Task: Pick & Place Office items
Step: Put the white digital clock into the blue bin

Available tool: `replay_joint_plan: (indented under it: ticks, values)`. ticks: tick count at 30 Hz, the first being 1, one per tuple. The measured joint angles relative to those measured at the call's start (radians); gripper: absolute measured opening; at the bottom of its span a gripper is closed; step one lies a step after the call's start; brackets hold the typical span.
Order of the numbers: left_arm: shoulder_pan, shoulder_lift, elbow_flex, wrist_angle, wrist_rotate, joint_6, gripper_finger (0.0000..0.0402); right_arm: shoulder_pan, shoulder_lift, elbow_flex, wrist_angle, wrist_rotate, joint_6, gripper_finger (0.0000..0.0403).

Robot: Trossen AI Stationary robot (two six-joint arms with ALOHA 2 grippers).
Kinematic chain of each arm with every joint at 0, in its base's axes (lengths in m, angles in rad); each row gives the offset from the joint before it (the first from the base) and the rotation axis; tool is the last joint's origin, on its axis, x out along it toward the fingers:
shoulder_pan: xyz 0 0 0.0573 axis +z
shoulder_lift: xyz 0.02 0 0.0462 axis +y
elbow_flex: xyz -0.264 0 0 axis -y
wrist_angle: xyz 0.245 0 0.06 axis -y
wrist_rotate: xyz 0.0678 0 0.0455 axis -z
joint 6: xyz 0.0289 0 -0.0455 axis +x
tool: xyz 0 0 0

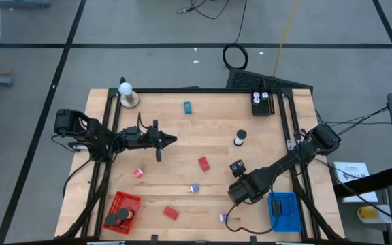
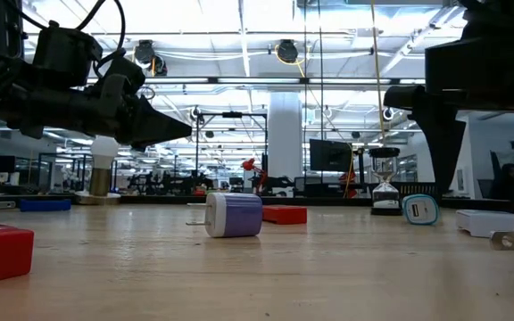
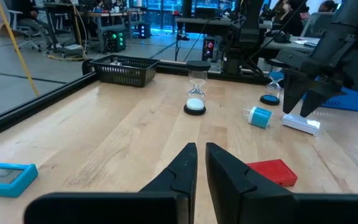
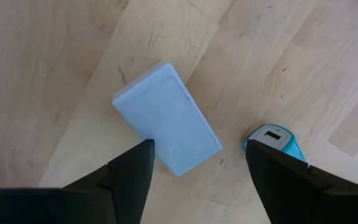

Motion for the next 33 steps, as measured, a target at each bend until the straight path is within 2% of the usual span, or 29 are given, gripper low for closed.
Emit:
replay_joint_plan:
  ticks: [10,21,27,33]
  values:
    - [0.000,0.000,0.000,0.000,0.000,0.000,0.0042,0.005,0.005,0.016,0.005,0.017,0.006,0.0248]
    - [0.000,0.000,0.000,0.000,0.000,0.000,0.0042,0.005,0.014,0.054,0.037,0.025,0.019,0.0267]
    - [0.000,0.000,0.000,0.000,0.000,-0.005,0.0042,-0.031,0.030,0.020,0.117,-0.078,0.010,0.0262]
    - [0.000,0.000,0.000,0.000,0.000,-0.005,0.0042,-0.047,0.030,-0.005,0.123,-0.081,0.007,0.0249]
